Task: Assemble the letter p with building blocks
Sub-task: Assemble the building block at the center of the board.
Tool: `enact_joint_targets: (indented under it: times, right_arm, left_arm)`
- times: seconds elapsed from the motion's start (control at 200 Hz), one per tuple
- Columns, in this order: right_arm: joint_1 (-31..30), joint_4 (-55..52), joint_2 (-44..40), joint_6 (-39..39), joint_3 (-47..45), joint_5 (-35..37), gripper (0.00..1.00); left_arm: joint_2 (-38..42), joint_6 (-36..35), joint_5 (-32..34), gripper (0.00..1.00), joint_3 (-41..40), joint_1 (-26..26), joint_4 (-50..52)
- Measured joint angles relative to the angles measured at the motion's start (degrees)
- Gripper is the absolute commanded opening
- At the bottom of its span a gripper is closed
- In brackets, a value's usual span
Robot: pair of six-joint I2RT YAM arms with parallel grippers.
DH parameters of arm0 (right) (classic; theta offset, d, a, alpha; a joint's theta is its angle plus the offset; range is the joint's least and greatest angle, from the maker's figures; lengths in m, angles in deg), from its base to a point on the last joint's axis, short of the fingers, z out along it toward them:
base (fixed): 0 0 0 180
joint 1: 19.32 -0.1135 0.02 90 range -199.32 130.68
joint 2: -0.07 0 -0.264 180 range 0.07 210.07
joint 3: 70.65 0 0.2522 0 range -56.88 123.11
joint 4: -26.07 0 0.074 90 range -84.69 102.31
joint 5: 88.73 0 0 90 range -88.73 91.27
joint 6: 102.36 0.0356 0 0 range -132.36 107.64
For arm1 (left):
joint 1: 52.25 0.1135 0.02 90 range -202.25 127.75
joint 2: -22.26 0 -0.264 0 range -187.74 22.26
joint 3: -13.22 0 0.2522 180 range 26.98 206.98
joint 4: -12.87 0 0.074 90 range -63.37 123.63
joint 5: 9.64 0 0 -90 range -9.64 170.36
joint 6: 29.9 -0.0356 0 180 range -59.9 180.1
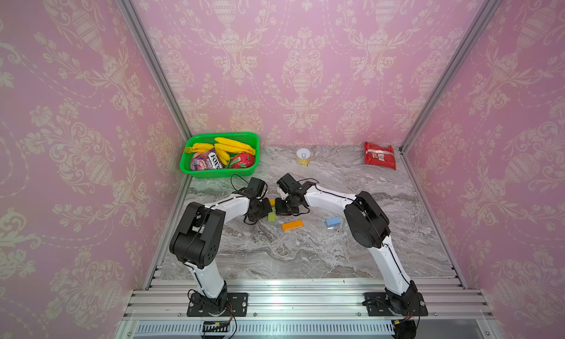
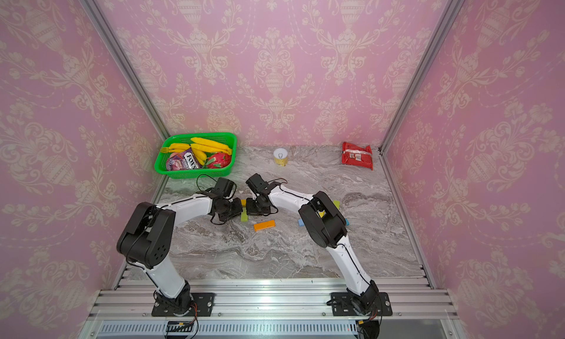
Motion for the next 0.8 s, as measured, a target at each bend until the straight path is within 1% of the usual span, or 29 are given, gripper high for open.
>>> enact_joint_targets:
  times: [0.325,0.575,0.8]
  right_arm:
    - [0.11,-0.04,0.09,0.02,0.13,-0.02,0.09]
    - [0.46,-0.37,1.95,0.0,3.1,-0.44,0.09]
    - [0.57,-0.79,2.25,0.0,3.65,-0.42,0.09]
  left_arm:
    - [-1.03,0.0,0.0,0.0,1.09,0.0,-0.55]
    - [-1.18,0.0,0.55,0.0,1.36,0.02,-0.37]
    - [-1.86,-0.02,0.85,0.0,2.36,0.02,0.11]
